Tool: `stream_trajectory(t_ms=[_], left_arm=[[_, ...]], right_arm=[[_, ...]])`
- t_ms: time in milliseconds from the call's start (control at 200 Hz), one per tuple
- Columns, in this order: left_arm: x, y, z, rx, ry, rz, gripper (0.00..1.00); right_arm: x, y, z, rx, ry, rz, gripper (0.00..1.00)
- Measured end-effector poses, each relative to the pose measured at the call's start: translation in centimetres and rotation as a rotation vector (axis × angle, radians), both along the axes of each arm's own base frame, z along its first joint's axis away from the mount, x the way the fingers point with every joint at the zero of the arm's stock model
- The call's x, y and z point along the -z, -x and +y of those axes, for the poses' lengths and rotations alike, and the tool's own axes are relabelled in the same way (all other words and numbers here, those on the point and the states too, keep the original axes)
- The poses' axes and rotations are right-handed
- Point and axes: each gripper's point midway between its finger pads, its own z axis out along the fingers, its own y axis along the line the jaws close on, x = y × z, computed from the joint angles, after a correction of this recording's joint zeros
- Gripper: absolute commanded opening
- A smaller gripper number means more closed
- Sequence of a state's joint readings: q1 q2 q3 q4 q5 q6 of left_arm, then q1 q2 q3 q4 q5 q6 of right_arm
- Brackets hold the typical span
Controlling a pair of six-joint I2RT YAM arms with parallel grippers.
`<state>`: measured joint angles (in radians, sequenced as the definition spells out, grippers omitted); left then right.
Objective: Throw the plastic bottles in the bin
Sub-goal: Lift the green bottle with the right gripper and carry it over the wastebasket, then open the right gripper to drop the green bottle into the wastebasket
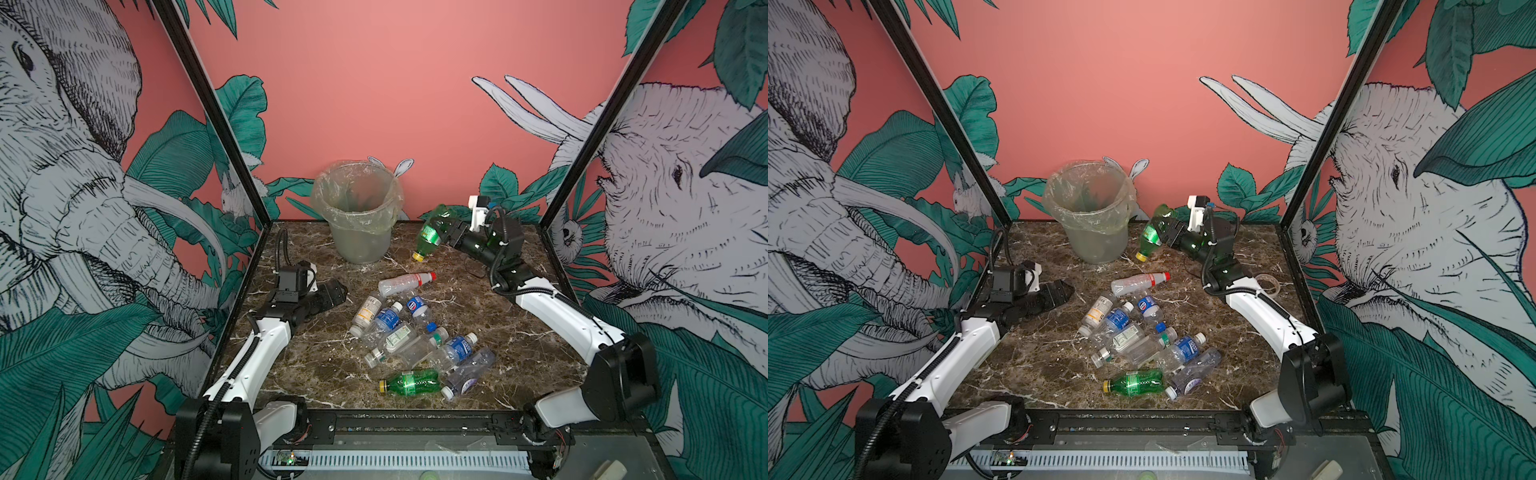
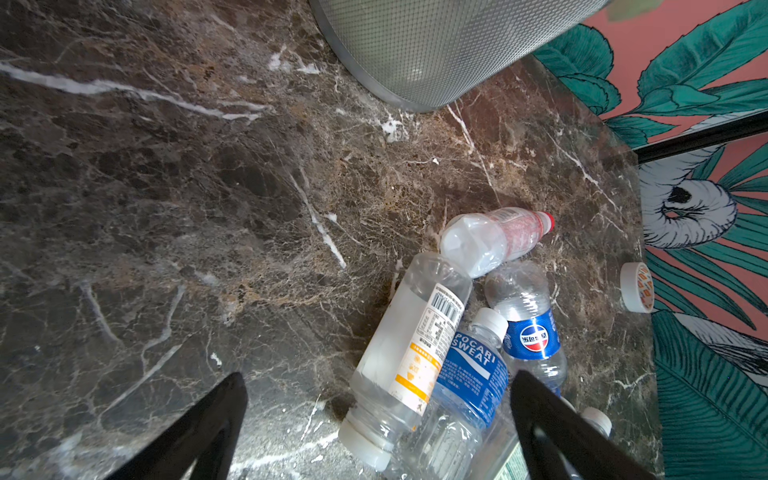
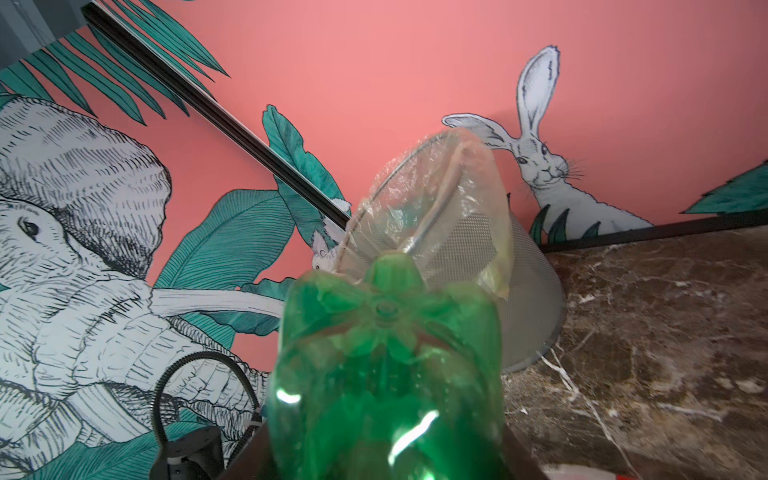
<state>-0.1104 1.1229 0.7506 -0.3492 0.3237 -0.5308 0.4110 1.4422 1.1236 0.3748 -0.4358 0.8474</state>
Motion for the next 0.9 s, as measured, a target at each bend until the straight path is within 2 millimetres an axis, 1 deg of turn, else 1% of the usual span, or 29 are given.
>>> stream_trajectory(t_ms=[50, 100, 190, 275, 355, 450, 515, 585, 635, 660, 690, 700, 720, 730, 785, 800, 815, 855, 900], left_arm=[[0.0, 0.0, 0.0, 0.001, 0.000, 0.000, 0.99], [0.0, 0.0, 0.0, 0.001, 0.000, 0.000, 0.99], [0.1, 0.0, 0.0, 0.002, 0.001, 0.001, 0.99], [0.2, -0.1, -0.3, 0.012, 0.012, 0.000, 0.99], [0.4, 0.0, -0.7, 0.029, 0.030, 0.005, 0.99], [0.7, 0.3, -0.9, 0.040, 0.041, 0.013, 0.99], [0.9, 0.4, -0.9, 0.042, 0.043, 0.015, 0.99], [1.3, 0.7, -1.0, 0.043, 0.050, 0.020, 0.99], [1.5, 1.0, -1.1, 0.046, 0.059, 0.028, 0.99], [1.7, 1.2, -1.2, 0.047, 0.063, 0.034, 0.99], [1.9, 1.4, -1.2, 0.048, 0.068, 0.039, 0.99], [1.9, 1.5, -1.2, 0.047, 0.070, 0.039, 0.99], [1.9, 1.6, -1.3, 0.047, 0.073, 0.042, 0.99], [2.0, 1.6, -1.3, 0.047, 0.075, 0.043, 0.99], [2.0, 1.9, -1.4, 0.047, 0.085, 0.044, 0.99], [2.0, 1.9, -1.4, 0.048, 0.087, 0.043, 0.99], [1.9, 2.0, -1.4, 0.048, 0.089, 0.042, 0.99], [1.8, 2.1, -1.4, 0.049, 0.093, 0.036, 0.99], [1.5, 2.1, -1.4, 0.049, 0.095, 0.027, 0.99]], right_arm=[[0.5, 0.5, -0.2, -0.001, 0.015, 0.000, 0.56], [0.6, 0.8, -0.4, -0.003, 0.023, -0.006, 0.56], [0.1, 1.1, -0.5, -0.006, 0.023, -0.024, 0.56], [-0.4, 1.2, -0.2, -0.015, 0.021, -0.034, 0.56], [-1.8, 0.8, 0.9, -0.034, 0.015, -0.054, 0.56], [-4.5, -0.3, 3.4, -0.074, 0.003, -0.099, 0.56], [-6.6, -1.5, 5.5, -0.099, -0.011, -0.135, 0.56], [-9.0, -3.2, 7.9, -0.120, -0.033, -0.178, 0.55], [-10.1, -5.0, 9.5, -0.124, -0.045, -0.195, 0.55], [-11.0, -5.9, 10.3, -0.121, -0.054, -0.208, 0.56], [-11.7, -7.1, 11.3, -0.117, -0.065, -0.220, 0.65], [-11.6, -7.5, 11.6, -0.119, -0.068, -0.217, 0.68], [-12.1, -8.3, 12.1, -0.114, -0.069, -0.227, 0.93], [-12.1, -8.8, 12.6, -0.115, -0.074, -0.225, 0.98], [-13.1, -11.0, 13.8, -0.100, -0.096, -0.251, 0.99], [-12.8, -11.7, 14.3, -0.096, -0.099, -0.252, 0.99], [-13.3, -12.0, 14.5, -0.093, -0.107, -0.265, 0.99], [-13.1, -13.0, 15.1, -0.081, -0.127, -0.282, 0.99], [-12.3, -13.9, 15.4, -0.066, -0.143, -0.277, 0.99]])
